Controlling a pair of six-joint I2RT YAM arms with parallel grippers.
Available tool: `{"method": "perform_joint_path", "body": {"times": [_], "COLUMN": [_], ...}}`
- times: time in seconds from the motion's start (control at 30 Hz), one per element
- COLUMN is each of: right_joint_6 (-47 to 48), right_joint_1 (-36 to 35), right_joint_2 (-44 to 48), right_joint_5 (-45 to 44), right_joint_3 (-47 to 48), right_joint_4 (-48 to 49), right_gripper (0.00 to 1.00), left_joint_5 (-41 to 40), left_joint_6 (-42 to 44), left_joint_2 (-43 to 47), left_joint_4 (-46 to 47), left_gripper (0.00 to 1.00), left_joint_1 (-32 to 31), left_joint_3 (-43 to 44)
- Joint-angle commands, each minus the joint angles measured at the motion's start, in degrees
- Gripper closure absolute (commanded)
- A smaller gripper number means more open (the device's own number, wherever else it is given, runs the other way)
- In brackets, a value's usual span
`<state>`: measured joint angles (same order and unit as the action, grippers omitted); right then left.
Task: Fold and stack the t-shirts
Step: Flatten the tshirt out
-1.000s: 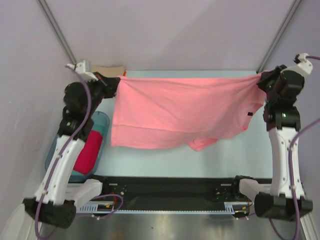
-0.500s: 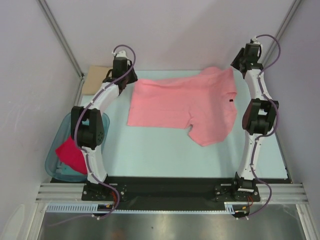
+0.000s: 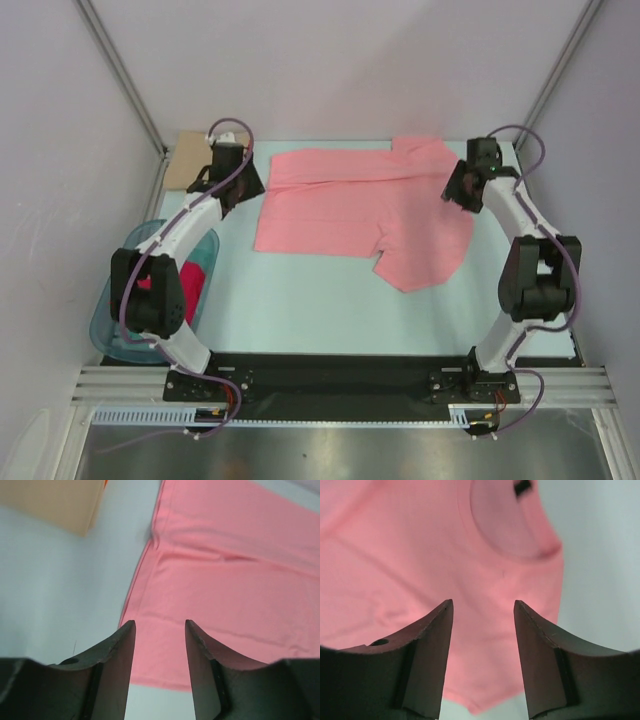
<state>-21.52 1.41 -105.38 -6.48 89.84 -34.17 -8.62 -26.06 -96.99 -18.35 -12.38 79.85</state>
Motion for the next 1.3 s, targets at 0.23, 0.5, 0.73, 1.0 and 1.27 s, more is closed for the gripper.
{"method": "perform_joint_path", "body": {"times": [0.23,0.5,0.73,1.0,1.27], "right_joint_6": [-9.4,-13.5,-14.3,-15.5,-23.3], "right_joint_1": [-13.9,-16.8,-14.5,-9.8,-8.1], "right_joint_2": [26.4,29.8,30.1,30.0,30.5], "right_joint_5": [-5.7,0.0,1.6,8.5,8.4], "right_joint_3": [-26.4,-34.0,-37.8,-40.8,-45.1], "right_joint_4": [0.6,-0.5,0.8,3.1,4.0], "right_gripper": [0.44,0.44,0.43,0.43,0.42], "left_joint_5": [-6.6,-9.2,-10.0,-9.4,-8.7], "left_joint_6": [-15.3,-21.0,-22.3,-22.4,-22.1], "left_joint_2": [10.3,3.0,0.5,-2.9,-5.6], "left_joint_4": [-4.6,-7.8,-7.7,-6.9,-5.6], "left_gripper": [0.55,0.56,0.53,0.53,0.76], "left_joint_1": [-2.0,-3.4,-3.6,-3.5,-3.5], "left_joint_3": [-17.9,-18.3,-19.7,-18.8,-19.5]}}
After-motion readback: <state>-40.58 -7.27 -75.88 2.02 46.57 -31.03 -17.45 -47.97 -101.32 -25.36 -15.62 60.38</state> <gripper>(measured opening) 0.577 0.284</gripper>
